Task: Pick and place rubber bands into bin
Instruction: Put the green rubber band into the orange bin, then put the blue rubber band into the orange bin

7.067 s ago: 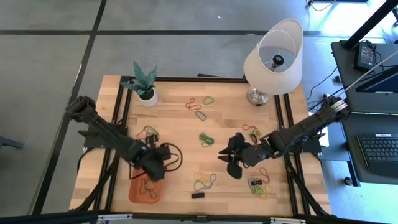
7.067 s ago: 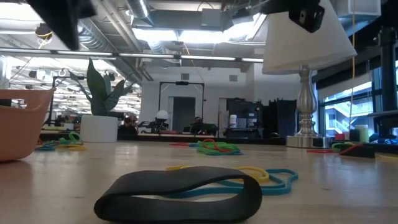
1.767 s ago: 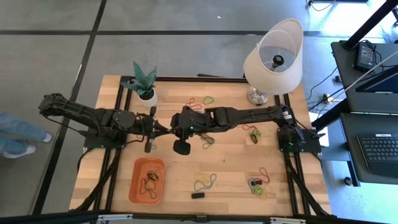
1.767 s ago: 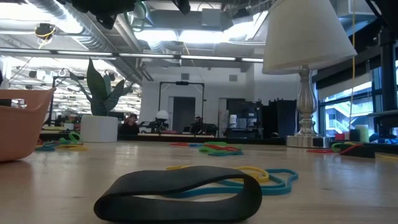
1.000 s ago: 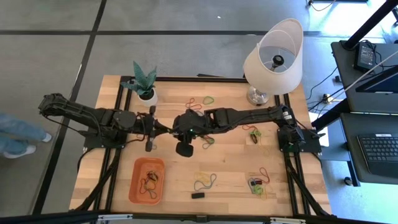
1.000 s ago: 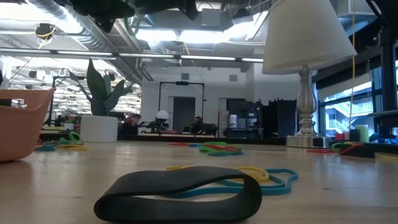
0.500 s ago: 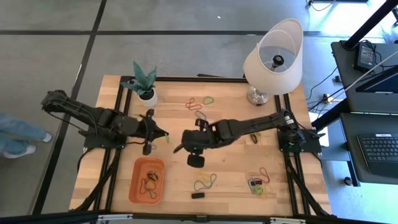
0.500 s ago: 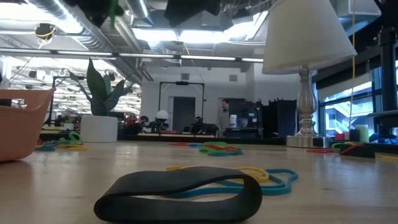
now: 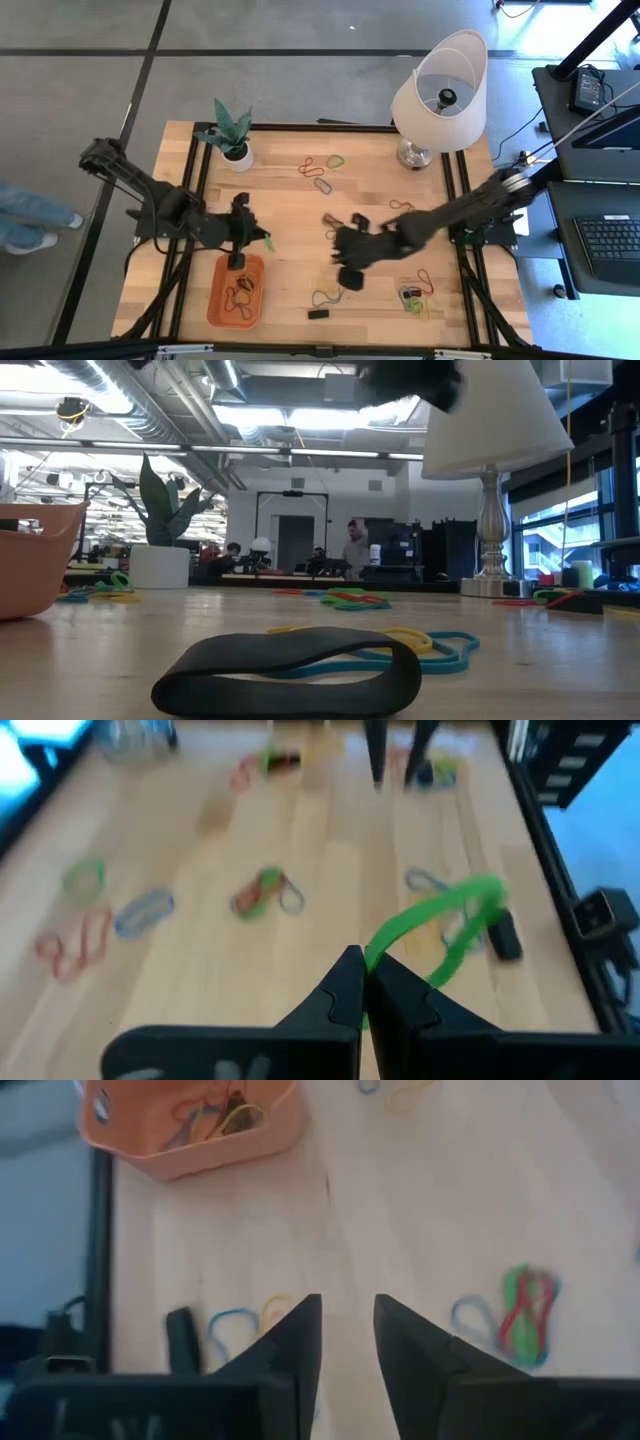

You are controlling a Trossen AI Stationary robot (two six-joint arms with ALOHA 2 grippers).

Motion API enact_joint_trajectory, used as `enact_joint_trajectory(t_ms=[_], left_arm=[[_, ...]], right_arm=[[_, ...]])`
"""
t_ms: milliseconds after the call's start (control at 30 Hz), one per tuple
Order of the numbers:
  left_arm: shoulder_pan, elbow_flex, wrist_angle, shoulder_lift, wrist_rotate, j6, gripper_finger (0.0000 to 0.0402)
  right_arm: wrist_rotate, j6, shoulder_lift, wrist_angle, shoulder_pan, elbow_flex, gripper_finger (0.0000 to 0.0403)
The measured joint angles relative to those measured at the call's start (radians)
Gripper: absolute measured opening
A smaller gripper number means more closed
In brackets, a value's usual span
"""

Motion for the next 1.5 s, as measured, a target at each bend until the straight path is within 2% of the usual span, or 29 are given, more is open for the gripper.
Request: enact_joint_trajectory(t_ms=[200, 300, 433, 567, 867, 1067, 1500], left_arm=[[-0.065, 0.12, -0.222, 0.119, 0.079, -0.269, 0.0003], [-0.093, 0.155, -0.283, 0.181, 0.152, -0.404, 0.0003], [-0.114, 0.159, -0.322, 0.252, 0.243, -0.588, 0.0003], [-0.128, 0.159, -0.363, 0.33, 0.315, -0.722, 0.0003], [-0.15, 0.159, -0.436, 0.491, 0.403, -0.837, 0.0003], [-0.156, 0.11, -0.487, 0.511, 0.456, -0.965, 0.0008], [-0.154, 0.101, -0.463, 0.508, 0.464, -1.02, 0.0096]], right_arm=[[0.005, 0.235, -0.202, 0.27, 0.073, -0.349, 0.0099], [0.002, 0.332, -0.255, 0.361, 0.106, -0.463, 0.0099], [0.002, 0.368, -0.289, 0.462, 0.134, -0.55, 0.0099], [0.002, 0.352, -0.289, 0.472, 0.145, -0.563, 0.0099], [-0.021, 0.29, -0.289, 0.48, 0.146, -0.563, 0.0099], [-0.052, 0.288, -0.289, 0.488, 0.159, -0.562, 0.0099], [-0.052, 0.289, -0.289, 0.487, 0.195, -0.561, 0.0099]])
